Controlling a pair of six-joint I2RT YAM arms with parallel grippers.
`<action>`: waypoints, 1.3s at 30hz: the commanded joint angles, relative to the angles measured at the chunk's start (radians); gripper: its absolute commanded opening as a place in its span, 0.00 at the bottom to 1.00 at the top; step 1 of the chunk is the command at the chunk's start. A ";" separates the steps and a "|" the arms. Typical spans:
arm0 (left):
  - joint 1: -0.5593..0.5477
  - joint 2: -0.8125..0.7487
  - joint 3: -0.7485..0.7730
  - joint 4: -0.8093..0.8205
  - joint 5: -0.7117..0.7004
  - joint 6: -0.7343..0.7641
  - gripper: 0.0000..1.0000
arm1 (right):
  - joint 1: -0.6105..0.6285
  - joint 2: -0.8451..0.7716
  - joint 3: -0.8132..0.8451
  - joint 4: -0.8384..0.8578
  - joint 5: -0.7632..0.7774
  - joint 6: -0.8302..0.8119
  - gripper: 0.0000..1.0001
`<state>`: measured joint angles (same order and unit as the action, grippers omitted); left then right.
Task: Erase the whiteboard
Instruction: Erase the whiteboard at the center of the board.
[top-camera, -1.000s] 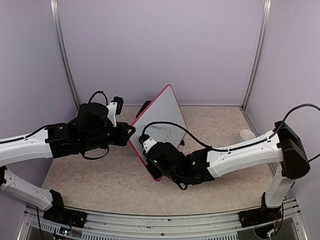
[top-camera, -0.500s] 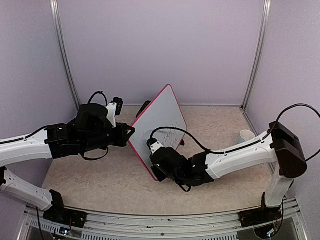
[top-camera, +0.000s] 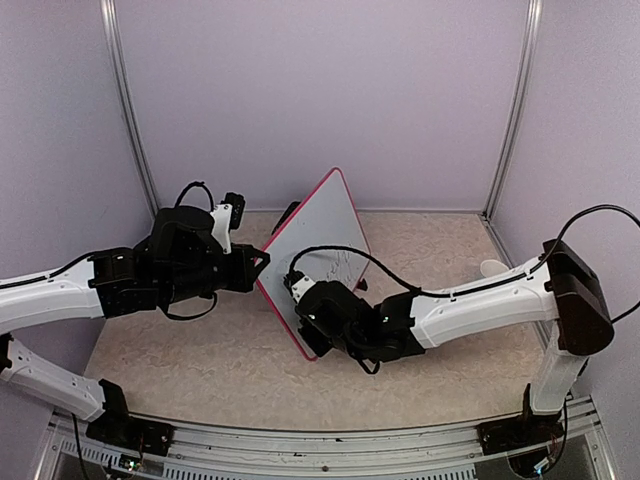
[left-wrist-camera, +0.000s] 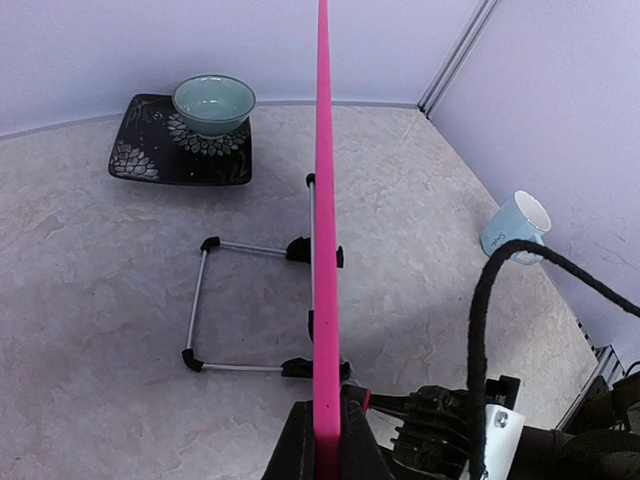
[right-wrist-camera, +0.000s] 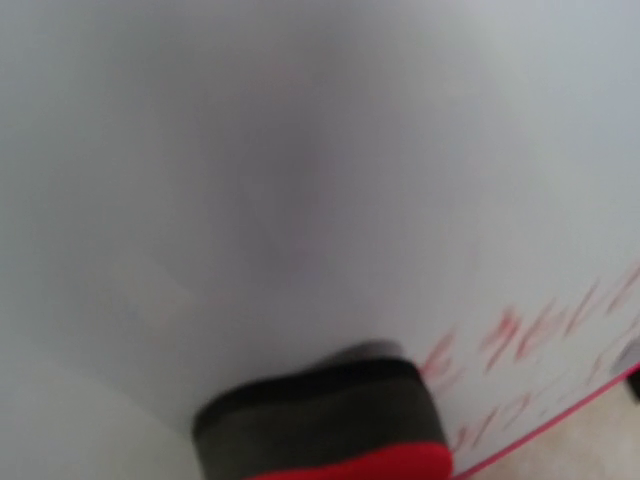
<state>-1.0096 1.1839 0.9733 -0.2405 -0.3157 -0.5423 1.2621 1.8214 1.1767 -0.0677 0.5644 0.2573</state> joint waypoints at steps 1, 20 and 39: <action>-0.026 0.005 0.001 0.019 0.095 -0.016 0.00 | -0.006 0.009 0.139 0.077 -0.049 -0.082 0.25; -0.026 0.009 -0.001 0.024 0.096 -0.010 0.00 | -0.075 0.061 0.009 0.047 -0.139 0.129 0.24; -0.026 0.025 0.023 0.015 0.101 -0.009 0.00 | -0.069 -0.007 0.114 0.098 -0.130 -0.085 0.24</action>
<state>-1.0046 1.1847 0.9733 -0.2466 -0.3408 -0.5499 1.1881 1.8309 1.2140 -0.0868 0.4969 0.2745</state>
